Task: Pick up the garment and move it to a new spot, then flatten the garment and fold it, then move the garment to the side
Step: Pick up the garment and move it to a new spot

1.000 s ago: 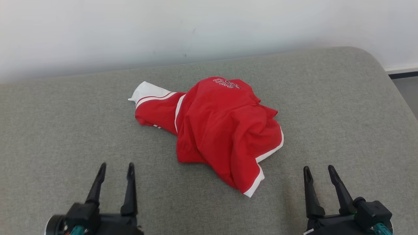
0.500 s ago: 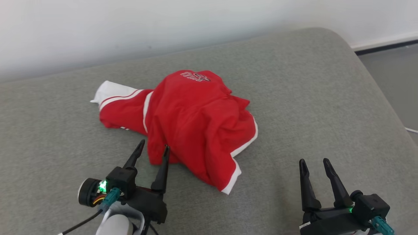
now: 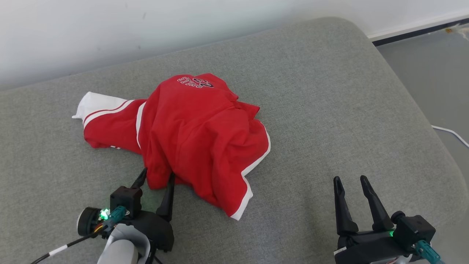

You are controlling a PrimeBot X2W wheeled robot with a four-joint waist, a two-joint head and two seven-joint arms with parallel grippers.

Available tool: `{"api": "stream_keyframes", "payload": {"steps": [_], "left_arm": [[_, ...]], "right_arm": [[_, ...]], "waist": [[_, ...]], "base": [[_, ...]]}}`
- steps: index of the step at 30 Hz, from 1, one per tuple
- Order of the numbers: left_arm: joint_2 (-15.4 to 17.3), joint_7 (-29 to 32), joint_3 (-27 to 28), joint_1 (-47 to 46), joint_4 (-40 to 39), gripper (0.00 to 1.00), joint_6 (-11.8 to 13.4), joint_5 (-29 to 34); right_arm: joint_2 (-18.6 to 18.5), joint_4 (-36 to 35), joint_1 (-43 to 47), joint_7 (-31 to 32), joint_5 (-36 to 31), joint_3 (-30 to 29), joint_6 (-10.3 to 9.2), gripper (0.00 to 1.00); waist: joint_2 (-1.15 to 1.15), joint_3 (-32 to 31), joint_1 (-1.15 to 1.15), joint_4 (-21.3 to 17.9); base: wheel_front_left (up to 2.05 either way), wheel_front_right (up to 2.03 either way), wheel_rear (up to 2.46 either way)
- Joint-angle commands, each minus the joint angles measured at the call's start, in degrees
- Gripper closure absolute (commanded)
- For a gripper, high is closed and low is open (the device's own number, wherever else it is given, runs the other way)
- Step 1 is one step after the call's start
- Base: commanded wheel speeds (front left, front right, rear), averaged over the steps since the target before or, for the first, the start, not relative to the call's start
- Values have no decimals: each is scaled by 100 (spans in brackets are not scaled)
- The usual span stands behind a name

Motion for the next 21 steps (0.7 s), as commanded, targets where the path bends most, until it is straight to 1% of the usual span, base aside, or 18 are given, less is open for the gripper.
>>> {"api": "stream_keyframes", "payload": {"steps": [1,2,4,7,9,13,17,21], "left_arm": [[-14,-17,-4,-76,-32,0,7,-67],[-24,-17,-20,-71,3,100,7,-89],[-43,-17,-129,-115,66,100,6,-132],[-54,-17,-153,-171,-52,100,6,-201],[-43,-17,-165,-223,-247,100,6,-208],[38,-16,-301,-438,-946,100,6,-188],[249,-17,-720,-992,-1492,100,7,-201],[503,-17,-1111,-1819,-1665,100,7,-381]], "right_arm": [[3,-8,16,-6,10,16,-12,0],[1,-6,23,-5,-8,13,-12,0],[3,-9,49,-5,-29,3,-12,0],[0,-22,100,-6,-63,-20,-12,0],[3,-28,109,-5,-55,-47,-12,0],[-3,-18,181,-5,-32,-172,-12,0],[4,12,184,-5,-15,-197,-12,0],[-1,38,178,-5,13,-147,-12,0]], "waist": [[0,-19,-1,25],[0,-33,-1,42],[0,-60,-1,91],[0,-114,-1,204],[0,-146,-1,297],[0,-233,-1,535],[0,-343,-1,712],[0,-445,-1,735]], "base": [[0,0,0],[0,0,0],[0,0,0],[0,0,0],[0,0,0],[0,0,0],[0,0,0],[0,0,0]]}}
